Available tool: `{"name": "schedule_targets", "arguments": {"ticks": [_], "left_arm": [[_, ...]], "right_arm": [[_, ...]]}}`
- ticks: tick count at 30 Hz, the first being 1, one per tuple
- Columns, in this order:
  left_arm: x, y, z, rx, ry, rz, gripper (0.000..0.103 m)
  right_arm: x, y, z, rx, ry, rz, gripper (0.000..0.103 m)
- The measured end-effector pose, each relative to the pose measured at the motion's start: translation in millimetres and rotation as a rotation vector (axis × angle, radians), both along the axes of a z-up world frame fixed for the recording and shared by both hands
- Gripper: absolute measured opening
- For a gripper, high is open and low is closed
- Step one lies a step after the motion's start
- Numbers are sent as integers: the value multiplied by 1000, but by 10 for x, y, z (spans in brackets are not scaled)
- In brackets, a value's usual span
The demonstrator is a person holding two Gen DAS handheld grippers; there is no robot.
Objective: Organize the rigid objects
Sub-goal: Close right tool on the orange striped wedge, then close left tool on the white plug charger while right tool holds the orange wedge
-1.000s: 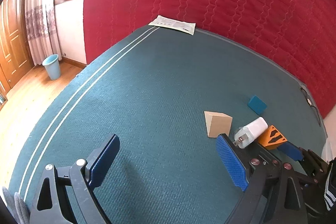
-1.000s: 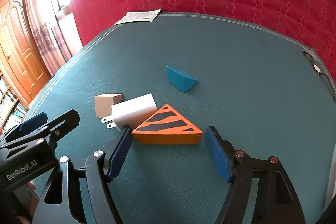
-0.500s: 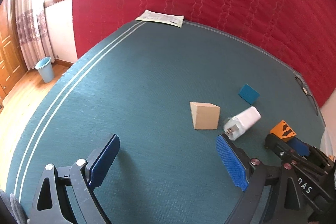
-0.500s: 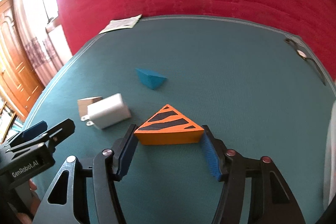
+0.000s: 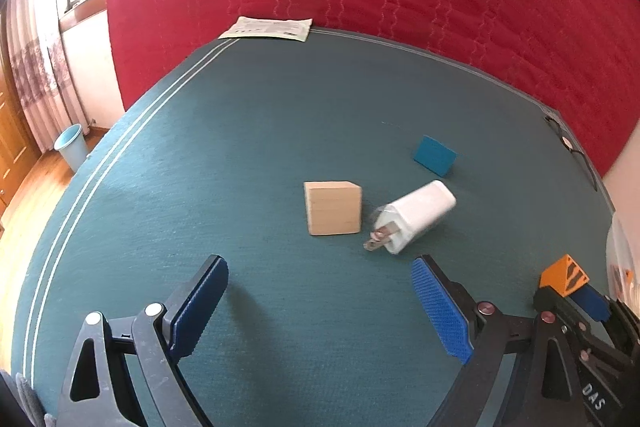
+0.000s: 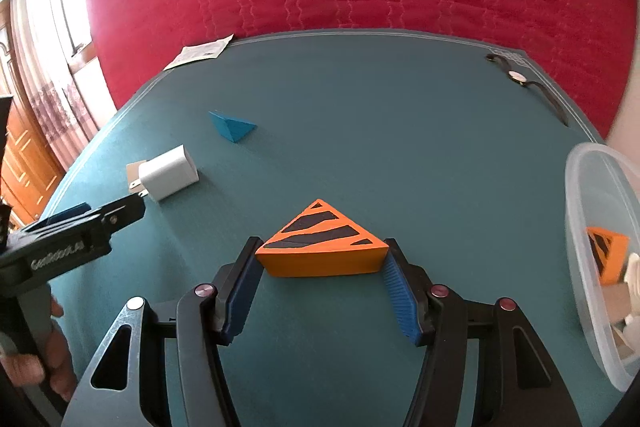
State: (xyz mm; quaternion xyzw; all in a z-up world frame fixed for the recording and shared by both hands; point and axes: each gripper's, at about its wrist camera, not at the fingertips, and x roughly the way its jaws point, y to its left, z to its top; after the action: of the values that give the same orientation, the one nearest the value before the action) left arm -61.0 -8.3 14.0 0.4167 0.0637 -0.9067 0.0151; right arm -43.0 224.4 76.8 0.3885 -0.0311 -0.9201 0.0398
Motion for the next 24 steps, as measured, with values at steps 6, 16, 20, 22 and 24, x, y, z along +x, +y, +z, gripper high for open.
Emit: {"name": "schedule_targets", "arguments": {"ticks": [6, 16, 20, 22, 24], "left_arm": [[-38, 85, -14, -9, -11, -13, 95], [-97, 200, -45, -32, -25, -28, 95], [-119, 236, -46, -43, -29, -33, 95], [-139, 247, -38, -41, -31, -38, 95], [-161, 275, -31, -42, -32, -43, 95]], "right_arm": [[96, 83, -7, -19, -2, -13, 60], [124, 166, -12, -57, -10, -33, 60], [120, 178, -14, -66, -10, -33, 60], [120, 182, -17, -69, -9, -33, 60], [122, 184, -12, -71, -9, -34, 60]]}}
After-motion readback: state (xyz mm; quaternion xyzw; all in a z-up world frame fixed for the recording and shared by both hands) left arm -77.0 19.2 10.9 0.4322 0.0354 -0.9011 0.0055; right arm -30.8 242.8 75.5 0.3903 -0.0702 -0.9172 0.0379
